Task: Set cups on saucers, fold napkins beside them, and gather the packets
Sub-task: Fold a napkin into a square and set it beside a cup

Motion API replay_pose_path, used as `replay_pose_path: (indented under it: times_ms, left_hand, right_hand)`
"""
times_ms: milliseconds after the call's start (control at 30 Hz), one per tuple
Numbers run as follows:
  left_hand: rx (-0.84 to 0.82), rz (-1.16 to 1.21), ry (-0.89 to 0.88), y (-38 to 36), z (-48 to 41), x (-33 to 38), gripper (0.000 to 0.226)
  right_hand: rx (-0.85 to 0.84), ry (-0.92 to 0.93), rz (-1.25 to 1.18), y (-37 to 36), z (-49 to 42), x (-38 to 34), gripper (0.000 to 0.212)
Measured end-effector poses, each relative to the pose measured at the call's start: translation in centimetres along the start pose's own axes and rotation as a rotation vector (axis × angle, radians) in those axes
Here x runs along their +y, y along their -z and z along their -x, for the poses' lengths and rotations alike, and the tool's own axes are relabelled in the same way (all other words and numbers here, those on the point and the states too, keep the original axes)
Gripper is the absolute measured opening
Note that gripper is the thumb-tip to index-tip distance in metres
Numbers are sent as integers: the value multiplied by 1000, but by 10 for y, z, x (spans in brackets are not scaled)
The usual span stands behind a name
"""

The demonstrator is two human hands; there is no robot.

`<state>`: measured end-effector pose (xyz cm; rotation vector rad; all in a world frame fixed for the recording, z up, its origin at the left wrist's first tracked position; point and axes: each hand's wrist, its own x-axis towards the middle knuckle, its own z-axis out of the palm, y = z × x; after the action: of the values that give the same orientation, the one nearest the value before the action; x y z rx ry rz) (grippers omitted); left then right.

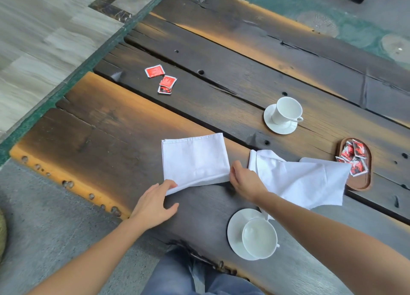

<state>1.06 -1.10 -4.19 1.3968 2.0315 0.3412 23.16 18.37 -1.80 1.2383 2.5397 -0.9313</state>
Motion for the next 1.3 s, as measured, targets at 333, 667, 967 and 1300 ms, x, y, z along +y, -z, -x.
replay_pose_path:
  times_ms: [333, 667, 967, 1300]
  left_hand:
    - [132, 231, 117, 15, -13, -7, 13]
    - [200, 318, 224, 21, -26, -11, 4]
    - [184, 256, 280, 20, -43, -5, 7]
    - [166, 175, 410, 18, -63, -1, 8]
  right_hand:
    - [-158, 7, -217, -1, 8, 11, 44]
    - [18, 60, -153, -8, 3, -1, 21]
    - [29, -160, -276, -19, -12, -2, 23]
    - [12, -273, -202, -21, -34, -4, 19]
